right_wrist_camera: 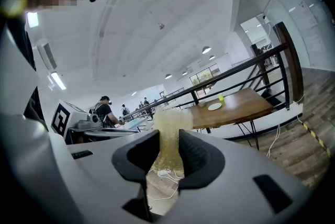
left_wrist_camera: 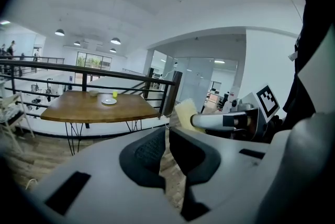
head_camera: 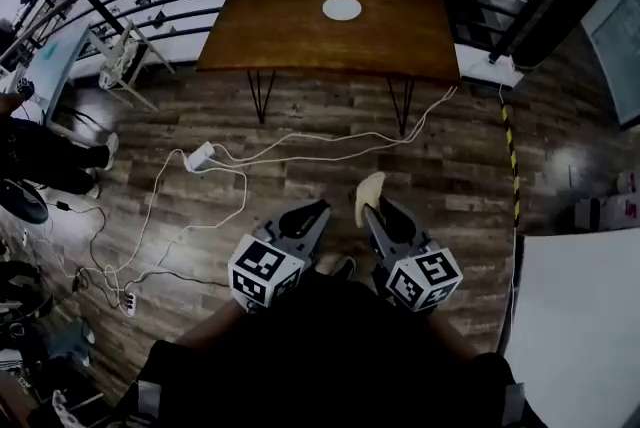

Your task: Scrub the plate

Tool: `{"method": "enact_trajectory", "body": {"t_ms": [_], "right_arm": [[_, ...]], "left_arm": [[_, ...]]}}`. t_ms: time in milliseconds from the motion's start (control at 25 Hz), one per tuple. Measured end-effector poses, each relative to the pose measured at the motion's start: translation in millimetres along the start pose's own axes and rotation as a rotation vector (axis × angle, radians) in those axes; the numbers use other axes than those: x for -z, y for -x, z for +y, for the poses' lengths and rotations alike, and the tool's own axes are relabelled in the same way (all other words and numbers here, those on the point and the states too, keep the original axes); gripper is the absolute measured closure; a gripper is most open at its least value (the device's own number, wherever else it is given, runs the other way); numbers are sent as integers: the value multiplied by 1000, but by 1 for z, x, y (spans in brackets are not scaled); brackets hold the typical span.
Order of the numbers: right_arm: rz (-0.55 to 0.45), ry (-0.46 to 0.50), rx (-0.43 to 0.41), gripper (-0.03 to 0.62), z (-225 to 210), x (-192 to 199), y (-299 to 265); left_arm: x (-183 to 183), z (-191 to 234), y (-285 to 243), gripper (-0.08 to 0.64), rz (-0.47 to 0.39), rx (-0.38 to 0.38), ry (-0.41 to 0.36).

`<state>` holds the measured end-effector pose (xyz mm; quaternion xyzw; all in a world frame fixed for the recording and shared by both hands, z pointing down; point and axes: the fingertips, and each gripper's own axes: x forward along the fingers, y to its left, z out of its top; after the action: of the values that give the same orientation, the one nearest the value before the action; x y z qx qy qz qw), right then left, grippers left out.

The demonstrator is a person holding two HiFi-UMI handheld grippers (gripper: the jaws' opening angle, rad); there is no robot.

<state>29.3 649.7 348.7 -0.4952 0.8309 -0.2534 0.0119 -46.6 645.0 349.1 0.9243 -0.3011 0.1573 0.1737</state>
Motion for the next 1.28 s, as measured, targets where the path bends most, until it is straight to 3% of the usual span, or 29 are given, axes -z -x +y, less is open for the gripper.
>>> {"method": "enact_trajectory", "body": {"t_ms": [400,840,1280], "right_arm": [[38,-6,52,466,-35,-7,-78],[58,73,158,465,-57,-58,-201],[117,39,251,465,-93,-77,-254]], "left_arm": [[-9,67,-59,523,29,68,21],[-69,188,-111,523,-18,199,40],[-93,254,-157,523,-2,250,77]]}}
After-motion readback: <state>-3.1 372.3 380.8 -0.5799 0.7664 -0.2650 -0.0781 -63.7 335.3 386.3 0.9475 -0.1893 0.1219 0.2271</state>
